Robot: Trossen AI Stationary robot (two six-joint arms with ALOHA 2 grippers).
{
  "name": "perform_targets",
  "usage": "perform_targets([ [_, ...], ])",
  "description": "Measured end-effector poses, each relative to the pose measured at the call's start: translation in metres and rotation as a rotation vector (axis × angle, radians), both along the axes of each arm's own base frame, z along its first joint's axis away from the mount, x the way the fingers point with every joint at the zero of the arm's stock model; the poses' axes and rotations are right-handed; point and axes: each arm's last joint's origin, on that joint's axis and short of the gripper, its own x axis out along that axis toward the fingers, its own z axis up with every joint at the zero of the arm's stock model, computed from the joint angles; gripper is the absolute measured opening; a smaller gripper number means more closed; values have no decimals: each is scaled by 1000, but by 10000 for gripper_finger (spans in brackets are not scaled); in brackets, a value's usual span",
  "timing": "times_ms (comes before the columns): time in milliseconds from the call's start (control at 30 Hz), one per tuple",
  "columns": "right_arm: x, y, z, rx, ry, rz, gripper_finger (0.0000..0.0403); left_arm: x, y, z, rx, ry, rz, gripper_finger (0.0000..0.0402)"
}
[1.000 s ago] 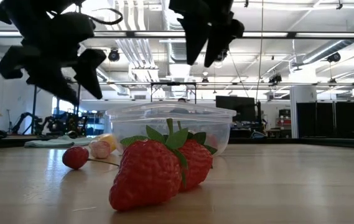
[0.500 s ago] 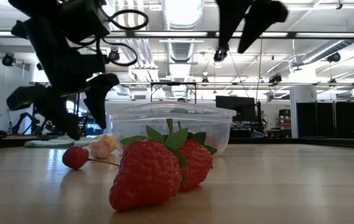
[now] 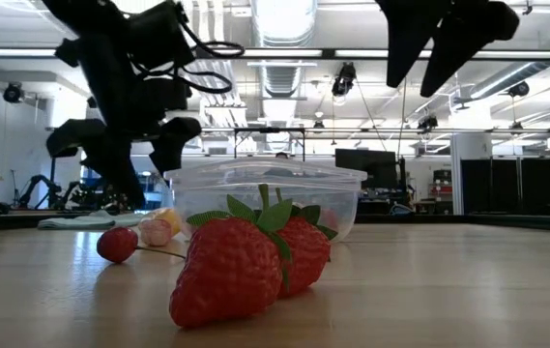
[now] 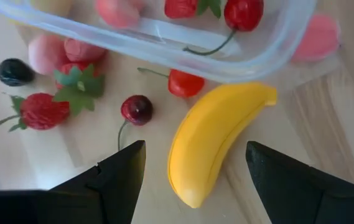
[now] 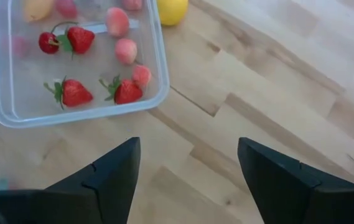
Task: Pick and placing Produce into tupperware
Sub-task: Put the yellow banana into the transparent container
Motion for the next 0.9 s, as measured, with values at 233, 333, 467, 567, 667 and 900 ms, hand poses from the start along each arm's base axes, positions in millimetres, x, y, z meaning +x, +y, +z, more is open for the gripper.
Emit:
perform_targets([
  [233, -1, 1, -3, 0, 2, -9, 255, 0, 15, -8, -64, 60, -11, 263],
  [333, -2, 1, -3, -1, 3, -8, 253, 1, 15, -10, -79, 64, -24, 263],
  [467, -2, 1, -4, -6, 9, -2, 254, 3, 15, -16, -76, 81, -52, 263],
  [567, -2, 1, -4, -13, 8, 0, 251, 5, 15, -21, -79, 102, -51, 263],
  [667, -2, 0, -4, -15, 7, 0, 251, 6, 15, -25, -73, 117, -48, 262],
  [900, -2, 1, -4, -15, 7, -1, 249, 8, 16, -24, -47, 95, -39, 209],
])
